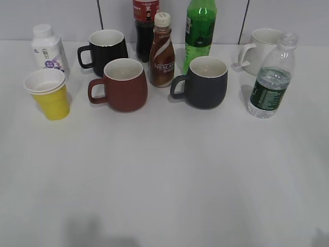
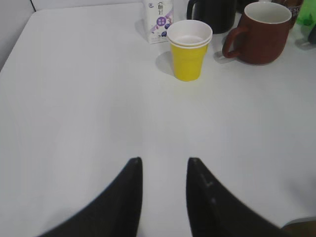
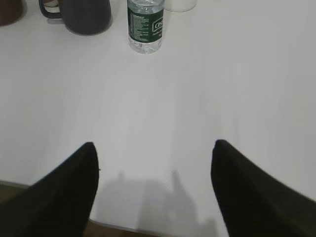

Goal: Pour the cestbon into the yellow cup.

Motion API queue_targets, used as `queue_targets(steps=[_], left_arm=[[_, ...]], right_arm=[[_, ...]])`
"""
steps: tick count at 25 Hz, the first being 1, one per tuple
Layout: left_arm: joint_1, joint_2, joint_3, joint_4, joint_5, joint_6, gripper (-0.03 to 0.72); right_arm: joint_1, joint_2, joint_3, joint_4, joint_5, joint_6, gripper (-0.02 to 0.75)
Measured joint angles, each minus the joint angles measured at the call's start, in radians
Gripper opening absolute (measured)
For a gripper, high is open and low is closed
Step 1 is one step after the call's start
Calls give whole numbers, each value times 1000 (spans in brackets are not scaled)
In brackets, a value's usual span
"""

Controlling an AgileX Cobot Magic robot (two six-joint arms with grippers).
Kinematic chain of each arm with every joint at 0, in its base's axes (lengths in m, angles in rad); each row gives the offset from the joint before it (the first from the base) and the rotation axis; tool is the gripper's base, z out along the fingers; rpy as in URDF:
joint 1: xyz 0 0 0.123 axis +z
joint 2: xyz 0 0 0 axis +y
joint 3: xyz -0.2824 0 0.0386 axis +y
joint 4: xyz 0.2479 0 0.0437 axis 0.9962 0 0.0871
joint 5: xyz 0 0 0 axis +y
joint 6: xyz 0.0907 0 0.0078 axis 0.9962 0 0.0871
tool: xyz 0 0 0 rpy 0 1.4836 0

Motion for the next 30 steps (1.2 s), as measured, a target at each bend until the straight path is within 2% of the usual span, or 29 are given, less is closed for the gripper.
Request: queue_targets(steps=[30], left_arm=[[0, 0, 0, 0, 0, 0, 238]], right_arm=[[0, 0, 0, 0, 0, 0, 534]])
